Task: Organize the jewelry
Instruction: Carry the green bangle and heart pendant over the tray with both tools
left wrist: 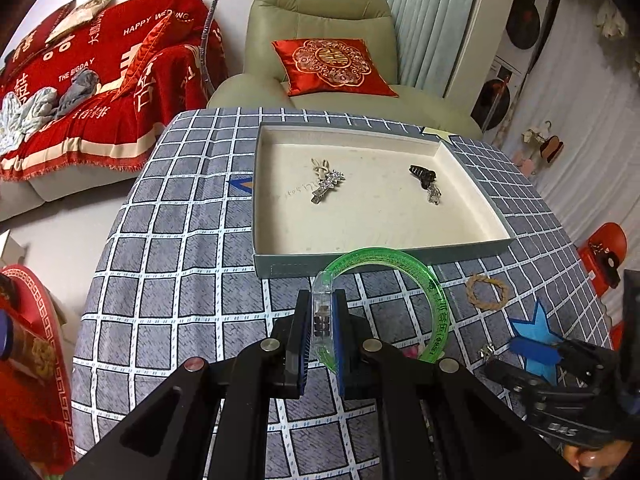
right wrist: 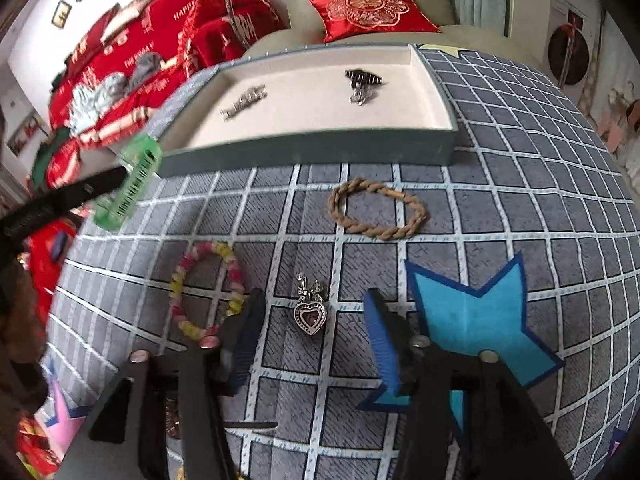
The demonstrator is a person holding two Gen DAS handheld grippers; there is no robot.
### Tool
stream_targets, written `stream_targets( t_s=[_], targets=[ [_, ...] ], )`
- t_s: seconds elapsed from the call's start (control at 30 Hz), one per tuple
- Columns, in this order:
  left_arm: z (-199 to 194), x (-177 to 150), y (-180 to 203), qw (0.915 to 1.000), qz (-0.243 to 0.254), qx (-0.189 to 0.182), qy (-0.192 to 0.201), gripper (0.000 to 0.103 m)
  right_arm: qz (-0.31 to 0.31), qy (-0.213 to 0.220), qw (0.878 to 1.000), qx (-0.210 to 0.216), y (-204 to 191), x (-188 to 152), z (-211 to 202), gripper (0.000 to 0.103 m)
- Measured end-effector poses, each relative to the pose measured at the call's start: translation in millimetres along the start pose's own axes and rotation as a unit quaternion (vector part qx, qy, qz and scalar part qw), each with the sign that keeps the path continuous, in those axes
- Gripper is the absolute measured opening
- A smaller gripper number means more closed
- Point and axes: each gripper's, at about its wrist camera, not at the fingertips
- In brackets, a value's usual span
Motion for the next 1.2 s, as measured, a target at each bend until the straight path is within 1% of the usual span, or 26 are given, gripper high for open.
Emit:
stream_targets(
  t_s=[0.03,0.07,0.1,0.23,0.3,0.43,0.57,0.77,0.9,0.97,1.03,1.2],
  targets=[
    [-1,0,0,1.0000,0.001,0.001,0.001,0.026,-0.010,0.009,1.000,-0.013,-4,0,1,0.035],
    [-2,0,0,1.0000,0.001,0.001,0.002,0.026,-0.017,0.009,1.000,-0.023,-5,0,2,0.024],
    [-2,0,0,1.0000,0.001,0.001,0.003,0.026,-0.024,0.010,0.999,-0.029,-7,0,3,0.019],
    [-5,1,0,1.0000,0.002,0.000,0.006,0.026,-0.017,0.016,1.000,-0.016,-6,-1,-3,0.019],
    [-5,1,-1,1.0000,0.001,0.000,0.007,0.026,-0.001,0.025,1.000,-0.002,-1,0,-12,0.019],
    [-7,3,-2,1.0000,-0.001,-0.003,0.009,0.026,0.024,0.038,0.999,0.020,7,13,-29,0.019],
    [-11,11,-2,0.9999,0.007,-0.002,0.015,0.026,0.041,0.060,0.996,0.044,15,39,-49,0.019],
    [-9,45,-8,0.9997,0.003,-0.004,0.023,0.026,0.041,0.086,0.994,0.048,18,91,-61,0.019],
    [4,70,-10,0.9998,0.005,-0.004,0.021,0.026,0.054,0.082,0.994,0.057,21,124,-50,0.019],
    [16,83,-9,0.9998,0.010,0.004,0.018,0.026,0.061,0.076,0.994,0.059,22,136,-39,0.019],
    [32,96,-7,0.9997,0.018,0.016,0.010,0.026,0.068,0.069,0.994,0.060,24,147,-25,0.019],
    [76,117,-4,0.9991,0.023,0.031,-0.017,0.026,0.079,0.059,0.994,0.056,28,166,7,0.019]
  ],
)
Point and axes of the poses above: each gripper's, at about its wrist camera, not at the fingertips, and z roughly the way its jaws point, y to its right, x to its top, and after that the axes turned 7 degrees about z, right-handed
